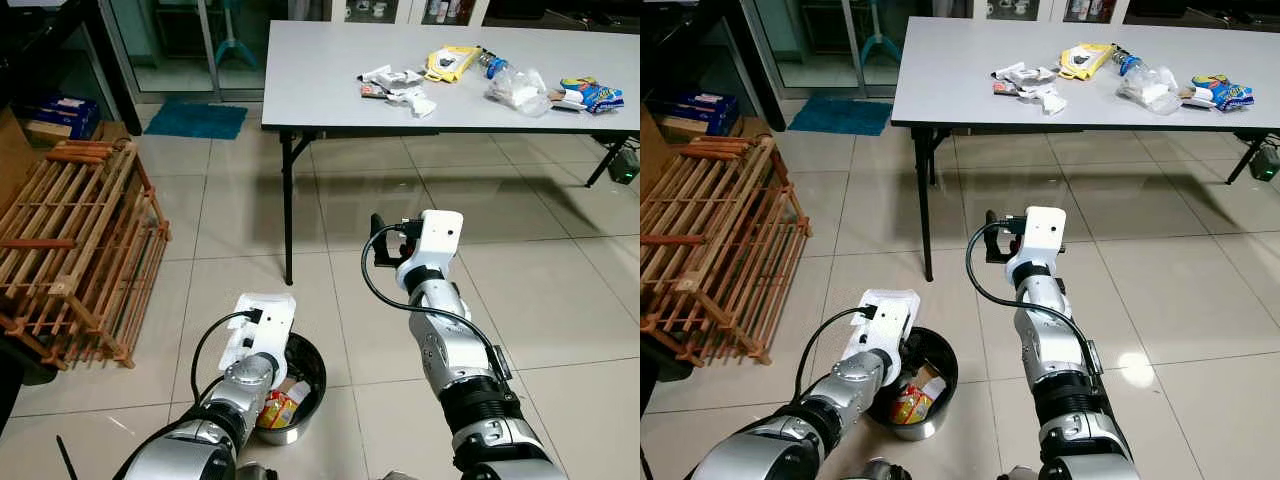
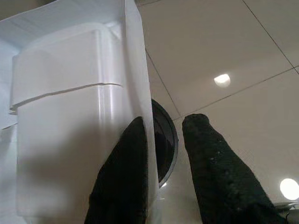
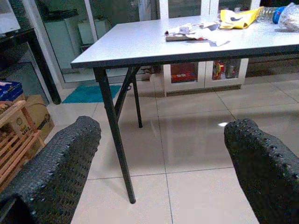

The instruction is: Picking trash to rubbish bin

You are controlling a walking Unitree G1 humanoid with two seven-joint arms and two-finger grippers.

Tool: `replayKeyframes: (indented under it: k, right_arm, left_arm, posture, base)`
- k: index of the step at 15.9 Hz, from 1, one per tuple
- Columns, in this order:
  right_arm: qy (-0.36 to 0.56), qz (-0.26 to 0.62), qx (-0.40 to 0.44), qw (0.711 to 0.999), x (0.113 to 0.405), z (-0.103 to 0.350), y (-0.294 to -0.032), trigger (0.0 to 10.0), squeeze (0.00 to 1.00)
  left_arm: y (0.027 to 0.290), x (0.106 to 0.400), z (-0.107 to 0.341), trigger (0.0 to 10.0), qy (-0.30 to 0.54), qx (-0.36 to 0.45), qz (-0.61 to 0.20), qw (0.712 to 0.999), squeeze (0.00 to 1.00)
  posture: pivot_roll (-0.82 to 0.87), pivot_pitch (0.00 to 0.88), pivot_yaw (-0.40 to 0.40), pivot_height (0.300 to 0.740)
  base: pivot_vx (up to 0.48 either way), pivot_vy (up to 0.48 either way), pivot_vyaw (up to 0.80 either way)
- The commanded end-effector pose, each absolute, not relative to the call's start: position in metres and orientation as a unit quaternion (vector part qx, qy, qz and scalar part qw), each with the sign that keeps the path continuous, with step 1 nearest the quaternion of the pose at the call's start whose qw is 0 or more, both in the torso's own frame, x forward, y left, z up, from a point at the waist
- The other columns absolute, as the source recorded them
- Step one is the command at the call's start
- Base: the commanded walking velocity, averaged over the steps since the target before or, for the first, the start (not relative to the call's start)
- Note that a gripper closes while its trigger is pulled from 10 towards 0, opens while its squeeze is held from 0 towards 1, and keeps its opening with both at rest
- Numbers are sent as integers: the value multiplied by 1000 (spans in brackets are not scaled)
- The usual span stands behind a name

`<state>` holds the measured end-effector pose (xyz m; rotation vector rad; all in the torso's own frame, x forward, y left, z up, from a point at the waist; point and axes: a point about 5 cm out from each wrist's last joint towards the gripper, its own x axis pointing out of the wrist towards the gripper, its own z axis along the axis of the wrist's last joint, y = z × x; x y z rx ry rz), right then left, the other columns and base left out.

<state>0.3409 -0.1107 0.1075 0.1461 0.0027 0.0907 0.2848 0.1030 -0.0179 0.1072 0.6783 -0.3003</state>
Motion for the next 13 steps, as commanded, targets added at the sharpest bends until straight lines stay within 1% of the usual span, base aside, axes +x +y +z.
replayKeyframes:
  k: [1,13]
  right_arm:
    - [-2,42,75,996,340,109,-112,10000,0]
    - [-1,42,75,996,340,109,-112,10000,0]
  left_arm:
    - [100,288,-15,10000,326,57,-160,930,1000]
    - [101,290,-13,10000,320,54,-156,933,1000]
  posture:
    - [-30,28,-11,716]
    - [-26,31,-13,716]
  base:
    - [0,0,0]
    - [0,0,0]
